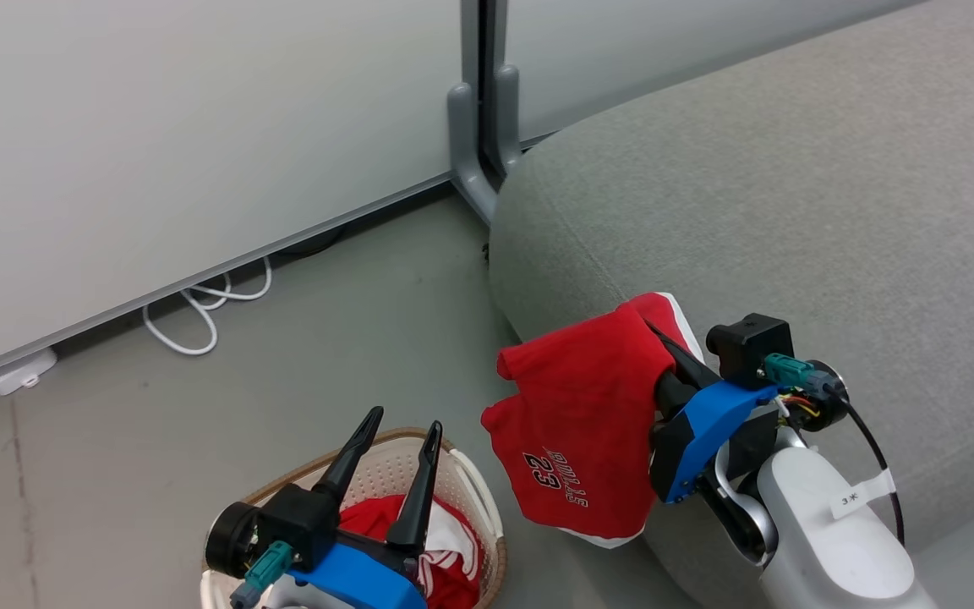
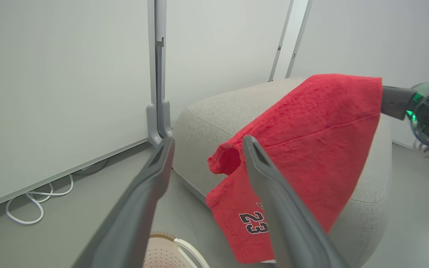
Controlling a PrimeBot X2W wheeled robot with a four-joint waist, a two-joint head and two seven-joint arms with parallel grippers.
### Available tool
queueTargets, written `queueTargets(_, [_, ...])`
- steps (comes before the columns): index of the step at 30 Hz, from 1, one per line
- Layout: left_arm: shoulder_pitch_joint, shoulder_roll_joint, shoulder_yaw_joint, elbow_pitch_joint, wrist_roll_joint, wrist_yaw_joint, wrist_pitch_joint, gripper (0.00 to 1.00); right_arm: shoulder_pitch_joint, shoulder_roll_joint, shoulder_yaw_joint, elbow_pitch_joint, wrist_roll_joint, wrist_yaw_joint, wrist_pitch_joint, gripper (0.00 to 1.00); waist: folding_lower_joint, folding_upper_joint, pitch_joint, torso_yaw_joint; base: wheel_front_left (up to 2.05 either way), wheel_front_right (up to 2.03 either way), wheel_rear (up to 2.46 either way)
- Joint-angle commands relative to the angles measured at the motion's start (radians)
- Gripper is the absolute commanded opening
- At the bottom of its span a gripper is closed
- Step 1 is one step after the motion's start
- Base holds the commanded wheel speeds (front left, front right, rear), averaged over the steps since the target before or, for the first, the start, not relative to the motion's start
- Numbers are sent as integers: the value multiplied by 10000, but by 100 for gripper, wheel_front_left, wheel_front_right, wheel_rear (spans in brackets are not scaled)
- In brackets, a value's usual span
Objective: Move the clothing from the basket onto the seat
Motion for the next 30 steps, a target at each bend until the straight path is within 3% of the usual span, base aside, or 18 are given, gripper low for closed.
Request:
queueTargets(1, [-146,50,-13,-27,33,-23,-48,100,102,23,-19,-45,13,5,-56,0,0,-1,74,-507,0,0,0])
queueTargets(11, [-146,147,-57,-37,57,-23,-48,100,254,119,-171,-125,50,5,-118,0,0,-1,182,-1710,0,0,0])
queueTargets(30, [-395,373,-270,-59,-30,-23,-47,100,246,246,-747,-306,9,5,-107,0,0,-1,600,-1804,0,0,0])
